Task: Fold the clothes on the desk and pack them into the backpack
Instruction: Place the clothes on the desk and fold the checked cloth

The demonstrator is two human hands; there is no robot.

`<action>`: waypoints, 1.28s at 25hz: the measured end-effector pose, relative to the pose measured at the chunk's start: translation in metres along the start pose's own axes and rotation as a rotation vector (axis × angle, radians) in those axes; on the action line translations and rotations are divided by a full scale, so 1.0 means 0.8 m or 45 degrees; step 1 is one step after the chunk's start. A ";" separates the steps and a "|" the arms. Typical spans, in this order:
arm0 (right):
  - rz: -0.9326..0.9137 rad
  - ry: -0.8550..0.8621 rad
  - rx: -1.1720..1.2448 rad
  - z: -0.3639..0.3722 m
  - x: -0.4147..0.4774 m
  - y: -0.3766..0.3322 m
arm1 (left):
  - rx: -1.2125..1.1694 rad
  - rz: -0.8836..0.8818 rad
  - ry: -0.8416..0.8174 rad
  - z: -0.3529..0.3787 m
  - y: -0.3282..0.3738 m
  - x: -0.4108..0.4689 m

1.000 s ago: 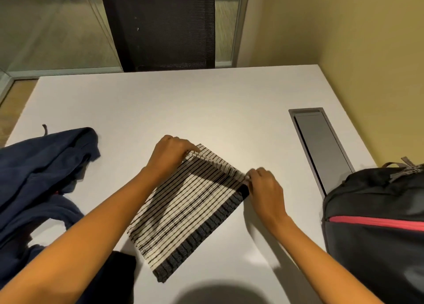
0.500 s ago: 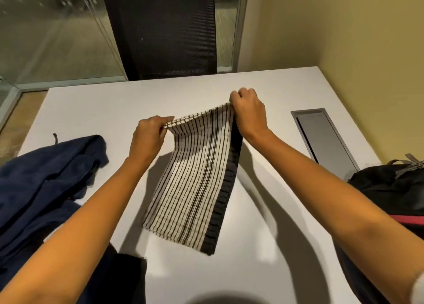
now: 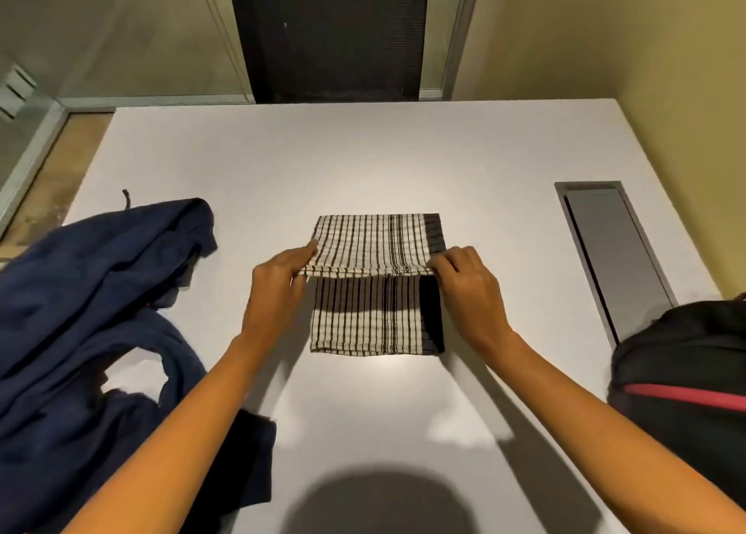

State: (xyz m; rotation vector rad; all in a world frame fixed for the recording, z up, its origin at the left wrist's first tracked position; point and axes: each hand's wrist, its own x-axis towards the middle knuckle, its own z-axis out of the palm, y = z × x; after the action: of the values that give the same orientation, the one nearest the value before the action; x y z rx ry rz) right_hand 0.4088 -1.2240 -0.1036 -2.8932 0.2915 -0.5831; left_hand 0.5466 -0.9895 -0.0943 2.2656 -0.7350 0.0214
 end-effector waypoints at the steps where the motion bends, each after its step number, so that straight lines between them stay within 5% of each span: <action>1: 0.014 -0.040 0.030 0.005 -0.019 -0.002 | -0.035 -0.021 -0.009 0.007 -0.003 -0.021; 5: 0.195 -0.314 0.234 0.022 -0.087 -0.006 | -0.027 -0.194 -0.077 0.033 -0.028 -0.085; 12: 0.189 -0.209 0.299 0.053 -0.133 -0.009 | 0.060 -0.184 -0.287 0.060 -0.052 -0.134; 22: 0.064 -0.082 0.336 0.051 -0.107 -0.032 | 0.279 -0.032 -0.174 0.084 -0.019 -0.100; 32: 0.150 -0.412 0.153 0.131 -0.059 -0.038 | 0.496 -0.091 -0.279 0.140 -0.038 -0.077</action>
State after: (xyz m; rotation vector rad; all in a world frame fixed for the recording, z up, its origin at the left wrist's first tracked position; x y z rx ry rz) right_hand 0.4124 -1.1698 -0.2095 -2.7709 0.3612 -0.1051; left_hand 0.4881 -1.0155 -0.2092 2.6956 -0.8187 -0.1299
